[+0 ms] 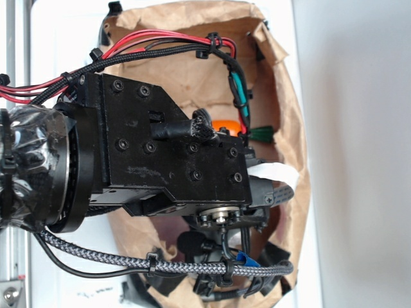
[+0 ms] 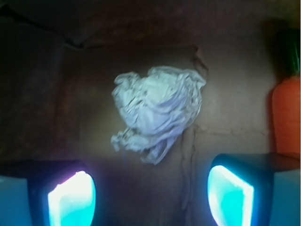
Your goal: Grab the white paper.
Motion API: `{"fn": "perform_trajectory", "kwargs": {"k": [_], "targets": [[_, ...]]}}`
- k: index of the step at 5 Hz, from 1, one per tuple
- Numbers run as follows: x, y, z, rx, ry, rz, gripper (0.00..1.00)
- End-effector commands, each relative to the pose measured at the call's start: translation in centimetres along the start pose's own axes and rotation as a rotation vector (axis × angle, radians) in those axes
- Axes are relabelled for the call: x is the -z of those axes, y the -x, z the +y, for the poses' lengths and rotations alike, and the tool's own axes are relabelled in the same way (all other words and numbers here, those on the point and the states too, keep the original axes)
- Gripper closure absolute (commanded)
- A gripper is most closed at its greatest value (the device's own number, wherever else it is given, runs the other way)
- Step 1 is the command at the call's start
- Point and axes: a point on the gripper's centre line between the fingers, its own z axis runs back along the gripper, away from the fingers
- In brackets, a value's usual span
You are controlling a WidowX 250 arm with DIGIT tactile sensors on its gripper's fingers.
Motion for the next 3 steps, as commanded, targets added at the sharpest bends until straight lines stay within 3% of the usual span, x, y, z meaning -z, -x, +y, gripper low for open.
{"fn": "perform_trajectory", "kwargs": {"k": [1,3], "targets": [[-1.2,-1.6,0.2,-0.017,-0.027,-0.131,0.0],[3.3,-3.4,0.3,-0.051,-0.165,-0.066,0.0]]}}
